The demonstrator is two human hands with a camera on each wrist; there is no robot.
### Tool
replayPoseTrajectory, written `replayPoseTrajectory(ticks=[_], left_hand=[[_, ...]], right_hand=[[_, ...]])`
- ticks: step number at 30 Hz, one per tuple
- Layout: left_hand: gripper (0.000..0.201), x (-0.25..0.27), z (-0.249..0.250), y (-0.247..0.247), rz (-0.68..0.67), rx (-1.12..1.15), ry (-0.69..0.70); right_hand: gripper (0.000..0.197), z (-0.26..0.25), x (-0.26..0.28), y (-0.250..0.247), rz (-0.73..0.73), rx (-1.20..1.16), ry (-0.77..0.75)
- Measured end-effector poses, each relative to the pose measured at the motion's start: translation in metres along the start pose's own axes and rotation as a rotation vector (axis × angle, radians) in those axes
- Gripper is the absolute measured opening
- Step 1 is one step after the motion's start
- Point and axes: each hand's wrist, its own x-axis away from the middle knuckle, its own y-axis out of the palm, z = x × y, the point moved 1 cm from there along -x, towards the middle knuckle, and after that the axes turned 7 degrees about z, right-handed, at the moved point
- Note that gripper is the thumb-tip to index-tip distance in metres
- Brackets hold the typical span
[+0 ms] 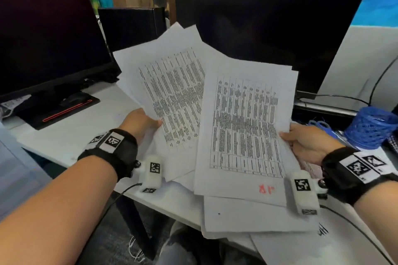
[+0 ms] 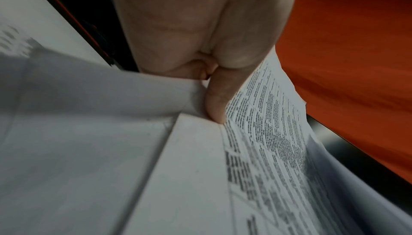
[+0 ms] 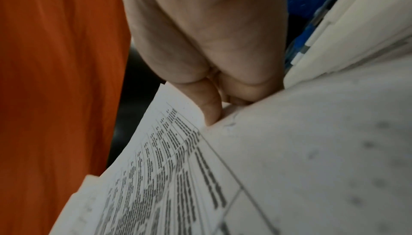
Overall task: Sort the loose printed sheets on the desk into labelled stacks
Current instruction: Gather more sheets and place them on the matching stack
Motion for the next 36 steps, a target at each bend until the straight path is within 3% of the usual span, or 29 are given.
replayPoseTrajectory(ticks=[3, 5, 7, 10, 14, 20, 22, 24, 28, 32, 34, 36], left_hand=[[0.015, 0.019, 0.008, 0.022, -0.071, -0.079, 0.008], [0.013, 0.035, 0.013, 0.032, -0.072, -0.102, 0.010], [0.017, 0.029, 0.003, 0.042, -0.112, -0.087, -0.008], [0.056, 0.014, -0.013, 0.054, -0.145, -0.081, -0.033], [0.035, 0.007, -0.028, 0.068, -0.147, -0.073, -0.061], [0.037, 0.025, -0.024, 0.076, -0.047, -0.255, -0.111], [0.036, 0.024, -0.028, 0.080, -0.103, -0.263, -0.083], [0.038, 0.019, -0.036, 0.086, -0.139, -0.279, -0.094], [0.044, 0.035, -0.030, 0.089, -0.241, -0.454, -0.072], [0.046, 0.045, -0.016, 0.088, -0.234, -0.546, -0.114], [0.059, 0.047, -0.015, 0.092, -0.297, -0.446, -0.185], [0.067, 0.044, -0.019, 0.099, -0.349, -0.303, -0.227]], right_hand=[[0.032, -0.011, 0.005, -0.002, 0.023, 0.021, -0.059], [0.027, -0.011, 0.008, -0.003, 0.046, 0.089, -0.055], [0.022, -0.004, 0.007, -0.004, 0.092, 0.158, -0.024], [0.033, 0.006, 0.007, -0.007, 0.181, 0.268, 0.037], [0.033, 0.011, 0.008, -0.017, 0.241, 0.305, 0.121], [0.023, 0.019, 0.012, -0.021, 0.217, 0.358, 0.213], [0.009, 0.022, 0.017, -0.017, 0.190, 0.389, 0.232], [0.008, 0.023, 0.017, -0.018, 0.197, 0.424, 0.227], [0.035, 0.021, 0.009, -0.032, 0.292, 0.390, 0.128], [0.037, 0.021, 0.004, -0.033, 0.327, 0.347, 0.169], [0.035, 0.027, -0.004, -0.030, 0.281, 0.389, 0.176], [0.020, 0.033, -0.012, -0.021, 0.212, 0.441, 0.174]])
